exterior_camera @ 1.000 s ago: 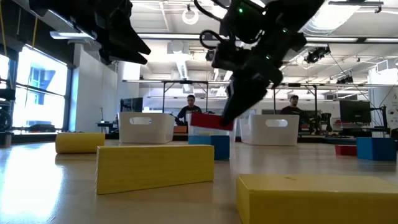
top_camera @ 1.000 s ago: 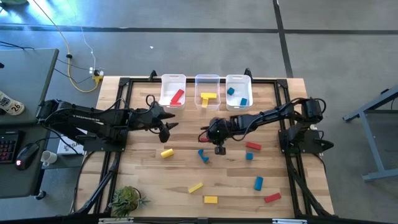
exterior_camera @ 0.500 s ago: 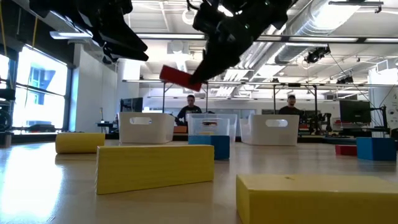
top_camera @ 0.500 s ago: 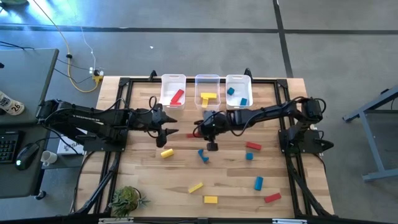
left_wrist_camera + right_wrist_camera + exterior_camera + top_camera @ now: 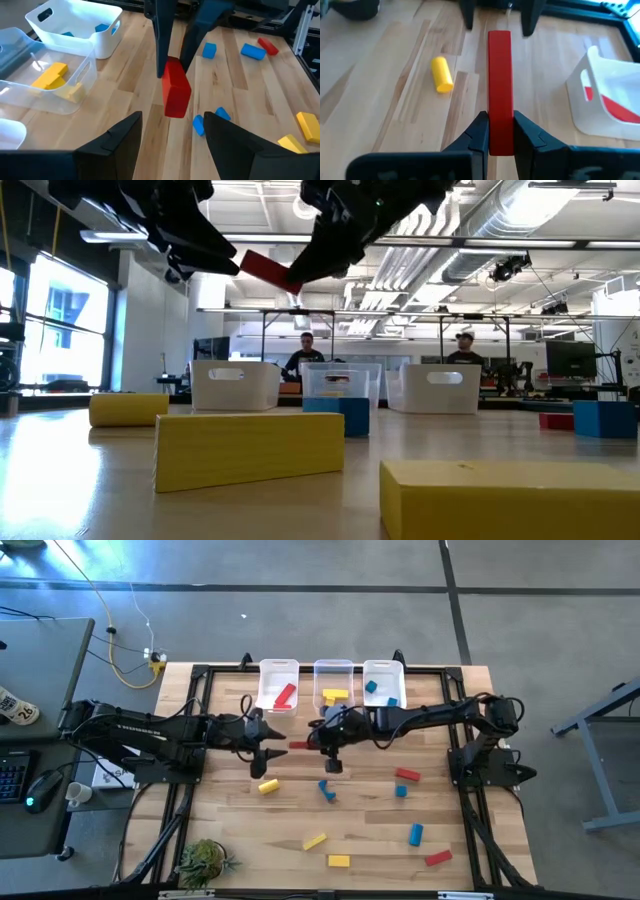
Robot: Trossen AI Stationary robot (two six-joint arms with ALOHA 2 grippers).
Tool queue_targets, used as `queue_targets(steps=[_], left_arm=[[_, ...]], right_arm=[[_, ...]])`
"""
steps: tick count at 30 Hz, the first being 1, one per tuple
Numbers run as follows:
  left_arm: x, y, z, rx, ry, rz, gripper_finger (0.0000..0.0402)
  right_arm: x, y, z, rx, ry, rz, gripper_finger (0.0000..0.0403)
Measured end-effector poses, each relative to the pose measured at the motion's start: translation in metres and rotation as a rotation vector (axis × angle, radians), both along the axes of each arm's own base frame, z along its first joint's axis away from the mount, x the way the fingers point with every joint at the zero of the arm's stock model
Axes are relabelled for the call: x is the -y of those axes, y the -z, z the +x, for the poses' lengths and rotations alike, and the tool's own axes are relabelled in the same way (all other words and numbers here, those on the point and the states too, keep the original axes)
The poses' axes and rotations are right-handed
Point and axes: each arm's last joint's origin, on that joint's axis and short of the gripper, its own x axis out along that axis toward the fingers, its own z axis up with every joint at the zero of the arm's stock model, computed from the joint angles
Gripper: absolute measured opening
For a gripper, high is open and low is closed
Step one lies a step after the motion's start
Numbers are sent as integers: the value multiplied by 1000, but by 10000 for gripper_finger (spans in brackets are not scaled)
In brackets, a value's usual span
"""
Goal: Sort & place blocks by color
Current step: Put the red block into the left white bin
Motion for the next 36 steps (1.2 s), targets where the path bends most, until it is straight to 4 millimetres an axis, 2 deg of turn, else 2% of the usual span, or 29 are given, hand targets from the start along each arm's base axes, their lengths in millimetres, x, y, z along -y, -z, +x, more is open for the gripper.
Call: queue_targets(steps=[9,18,22,32,36], left_arm=[[-1,-10,4,106,1,37,200],[-1,-11,5,113,5,53,192],[-1,-11,5,112,3,55,161],[-1,-11,5,96,31,116,32],[-1,-10,5,92,32,120,30]], right_arm=[[-1,-8,5,94,2,48,36],[-1,-10,7,118,28,75,36],[-1,-10,7,118,32,81,36],[0,-10,7,117,59,63,45],[0,-10,7,117,74,64,58]])
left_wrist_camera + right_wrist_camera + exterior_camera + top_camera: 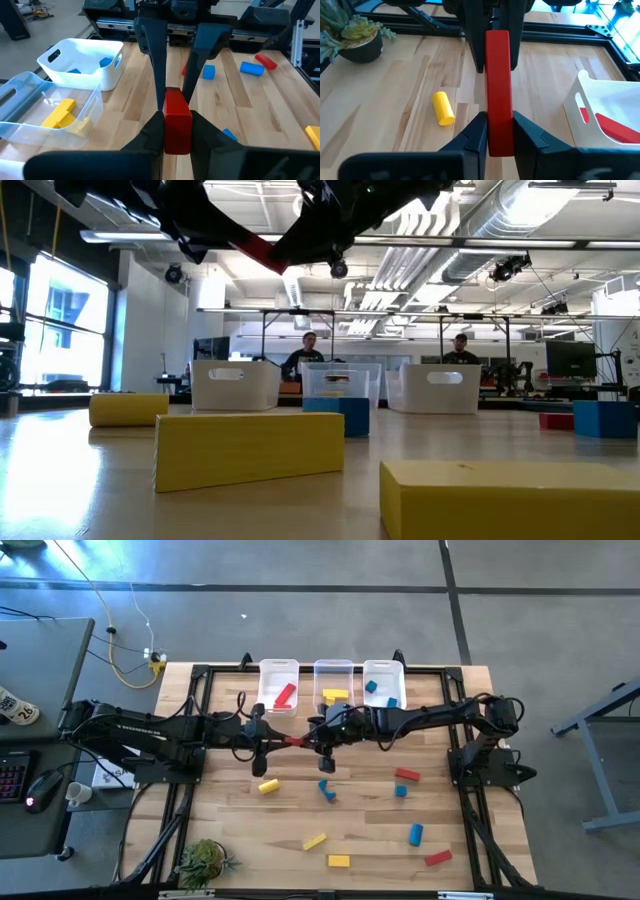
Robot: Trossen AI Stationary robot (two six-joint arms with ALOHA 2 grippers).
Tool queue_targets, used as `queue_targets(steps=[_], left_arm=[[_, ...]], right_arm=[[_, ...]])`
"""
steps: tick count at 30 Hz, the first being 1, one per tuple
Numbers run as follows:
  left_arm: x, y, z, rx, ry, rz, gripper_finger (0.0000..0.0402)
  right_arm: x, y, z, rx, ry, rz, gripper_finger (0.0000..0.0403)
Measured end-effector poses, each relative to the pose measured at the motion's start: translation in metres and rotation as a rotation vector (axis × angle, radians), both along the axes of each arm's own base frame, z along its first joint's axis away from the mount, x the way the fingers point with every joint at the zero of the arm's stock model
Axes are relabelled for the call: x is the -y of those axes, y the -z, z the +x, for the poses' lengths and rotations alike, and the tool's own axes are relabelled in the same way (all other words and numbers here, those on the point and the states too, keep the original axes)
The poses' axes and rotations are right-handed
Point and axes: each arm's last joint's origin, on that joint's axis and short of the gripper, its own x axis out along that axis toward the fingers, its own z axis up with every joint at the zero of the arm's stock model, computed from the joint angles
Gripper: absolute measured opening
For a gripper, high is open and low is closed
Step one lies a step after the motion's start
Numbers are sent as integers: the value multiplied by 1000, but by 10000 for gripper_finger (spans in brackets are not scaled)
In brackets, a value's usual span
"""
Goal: Sort & place blocks by color
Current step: Put the red block into the left white bin
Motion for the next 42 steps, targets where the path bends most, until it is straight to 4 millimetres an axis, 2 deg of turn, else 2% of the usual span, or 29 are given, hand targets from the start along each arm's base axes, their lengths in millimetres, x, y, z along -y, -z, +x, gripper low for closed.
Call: queue_targets(steps=[9,18,22,26,35,42], left_arm=[[-3,4,-2,-45,-37,2,37],[-19,11,-9,-133,-211,45,36],[-32,13,-14,-172,-325,64,36],[-52,14,-21,-185,-428,56,35],[-99,20,-44,-192,-557,-77,35],[-123,41,-47,-262,-591,-190,35]], right_arm=[[1,3,-2,-40,60,6,89],[2,7,-4,-79,115,73,175],[1,10,-6,-115,159,136,210],[1,13,-9,-161,188,173,227],[1,15,-11,-184,191,192,229],[0,15,-11,-187,207,266,229]])
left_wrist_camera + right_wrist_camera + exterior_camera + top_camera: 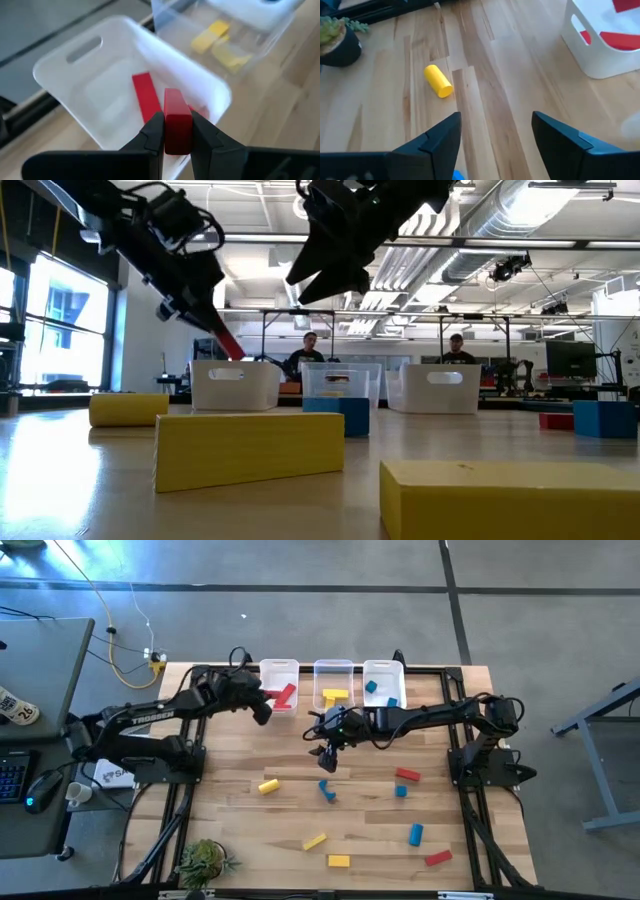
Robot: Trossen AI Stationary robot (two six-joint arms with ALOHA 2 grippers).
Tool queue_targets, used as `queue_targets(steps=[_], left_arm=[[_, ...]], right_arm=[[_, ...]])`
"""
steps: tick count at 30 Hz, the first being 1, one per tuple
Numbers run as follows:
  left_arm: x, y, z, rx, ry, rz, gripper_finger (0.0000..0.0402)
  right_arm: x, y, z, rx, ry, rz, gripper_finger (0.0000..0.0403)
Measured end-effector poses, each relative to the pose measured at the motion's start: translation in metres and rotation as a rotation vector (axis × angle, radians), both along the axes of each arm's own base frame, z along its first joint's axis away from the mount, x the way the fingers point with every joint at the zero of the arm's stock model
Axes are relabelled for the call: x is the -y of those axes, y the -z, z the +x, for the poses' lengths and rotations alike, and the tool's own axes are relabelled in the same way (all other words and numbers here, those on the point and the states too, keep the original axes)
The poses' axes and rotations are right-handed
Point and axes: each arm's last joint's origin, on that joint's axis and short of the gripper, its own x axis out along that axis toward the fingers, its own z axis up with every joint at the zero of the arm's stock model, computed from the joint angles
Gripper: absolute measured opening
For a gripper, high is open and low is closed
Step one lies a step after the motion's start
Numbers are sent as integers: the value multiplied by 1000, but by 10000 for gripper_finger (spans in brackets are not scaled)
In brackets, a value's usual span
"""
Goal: Sort & place blocks by color
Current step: Put the red block into the left white bin
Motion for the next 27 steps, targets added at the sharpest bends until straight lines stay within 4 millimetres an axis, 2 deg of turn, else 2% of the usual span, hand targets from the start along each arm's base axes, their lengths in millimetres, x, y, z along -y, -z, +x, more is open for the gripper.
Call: queue_targets(steps=[5,9,18,27], left_arm=[[-11,15,4,-56,-27,-47,35],[-20,14,11,-65,-36,-54,39],[-38,13,24,-132,-60,-107,82],[-41,17,26,-144,-89,-117,126]], right_arm=[[-1,0,0,0,42,96,229],[-5,0,0,-2,25,147,229],[-26,0,0,-5,-36,125,229],[-40,0,-1,-12,10,194,229]])
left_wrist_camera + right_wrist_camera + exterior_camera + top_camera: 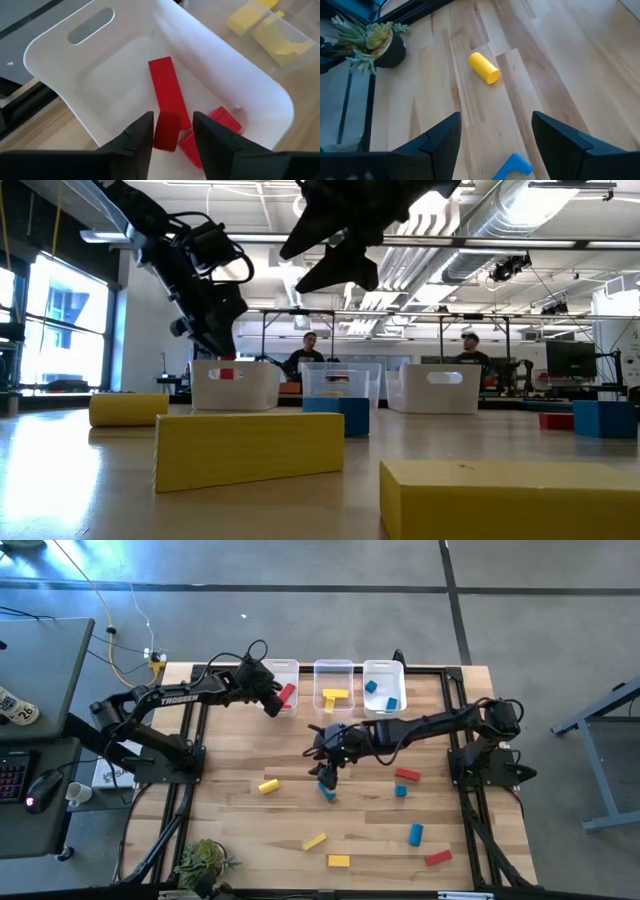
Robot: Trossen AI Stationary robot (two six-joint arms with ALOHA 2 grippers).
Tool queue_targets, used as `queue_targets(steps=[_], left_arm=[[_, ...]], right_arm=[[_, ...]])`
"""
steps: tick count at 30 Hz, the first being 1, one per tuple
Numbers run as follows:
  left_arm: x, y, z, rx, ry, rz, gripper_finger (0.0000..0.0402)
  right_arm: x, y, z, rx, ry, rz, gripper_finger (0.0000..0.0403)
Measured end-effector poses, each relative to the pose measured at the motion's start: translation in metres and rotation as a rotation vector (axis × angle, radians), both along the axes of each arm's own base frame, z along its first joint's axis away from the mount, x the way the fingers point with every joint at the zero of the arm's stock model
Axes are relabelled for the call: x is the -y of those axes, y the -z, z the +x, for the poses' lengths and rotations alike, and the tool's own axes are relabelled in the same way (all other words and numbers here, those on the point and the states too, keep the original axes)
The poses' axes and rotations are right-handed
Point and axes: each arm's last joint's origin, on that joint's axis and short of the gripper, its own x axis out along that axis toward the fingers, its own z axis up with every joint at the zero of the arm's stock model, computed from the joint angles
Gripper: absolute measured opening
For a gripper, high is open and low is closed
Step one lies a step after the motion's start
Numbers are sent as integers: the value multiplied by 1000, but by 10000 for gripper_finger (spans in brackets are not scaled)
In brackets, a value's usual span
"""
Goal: Sort & place blocks by color
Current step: Put the red block into the left white bin, then put the blue arch block into the right white bin
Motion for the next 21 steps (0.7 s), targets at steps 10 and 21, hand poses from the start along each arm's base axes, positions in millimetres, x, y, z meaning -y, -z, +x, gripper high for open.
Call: queue_targets(steps=[10,21], left_arm=[[-11,-36,10,-2,-15,65,149],[-4,-67,21,-27,36,32,149]], right_arm=[[-15,0,-1,-7,0,38,229],[-33,20,0,-102,41,86,229]])
